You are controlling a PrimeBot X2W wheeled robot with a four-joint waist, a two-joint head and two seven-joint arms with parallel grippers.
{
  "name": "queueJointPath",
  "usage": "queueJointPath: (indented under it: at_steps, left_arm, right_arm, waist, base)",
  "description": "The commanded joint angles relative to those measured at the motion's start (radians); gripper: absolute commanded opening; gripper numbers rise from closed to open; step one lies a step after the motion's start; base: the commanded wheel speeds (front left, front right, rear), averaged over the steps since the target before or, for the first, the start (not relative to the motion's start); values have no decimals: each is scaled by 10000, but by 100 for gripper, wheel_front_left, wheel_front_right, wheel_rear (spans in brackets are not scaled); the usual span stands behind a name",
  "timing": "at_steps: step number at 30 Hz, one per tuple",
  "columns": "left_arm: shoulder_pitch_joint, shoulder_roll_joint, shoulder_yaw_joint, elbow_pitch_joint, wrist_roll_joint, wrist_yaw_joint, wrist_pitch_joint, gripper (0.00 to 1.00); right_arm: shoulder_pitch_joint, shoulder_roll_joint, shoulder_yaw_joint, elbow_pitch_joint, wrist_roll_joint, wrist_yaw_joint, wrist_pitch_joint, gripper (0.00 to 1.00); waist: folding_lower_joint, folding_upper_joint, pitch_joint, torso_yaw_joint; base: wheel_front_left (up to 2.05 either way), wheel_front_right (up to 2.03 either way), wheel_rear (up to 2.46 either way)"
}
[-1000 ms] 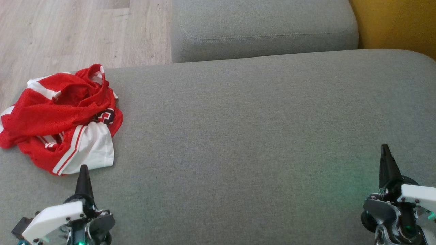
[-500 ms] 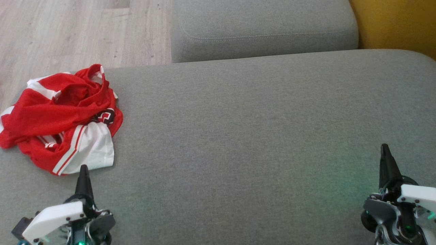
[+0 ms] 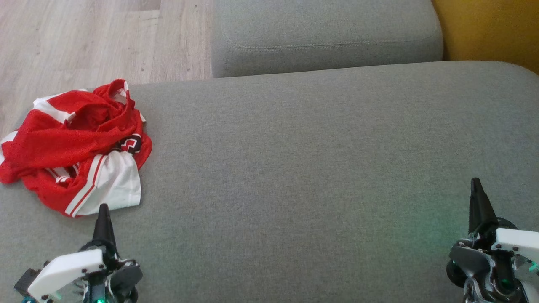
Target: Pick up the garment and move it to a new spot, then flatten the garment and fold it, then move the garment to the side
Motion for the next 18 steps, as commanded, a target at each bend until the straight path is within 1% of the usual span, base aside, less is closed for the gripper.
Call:
queueJointPath:
  at_steps: [1,18]
  left_arm:
    - [-464,45,397,-298,-55,-69,31,0]
    - [-464,45,397,-298,-55,-69,31,0]
  right_arm:
    - [-540,-49,212,-370,-31,-7,57,0]
    - [-540,-49,212,-370,-31,-7,57,0]
  waist:
    - [0,0,0,0]
    - [0,0,0,0]
  base:
    - [0,0,0]
    - [0,0,0]
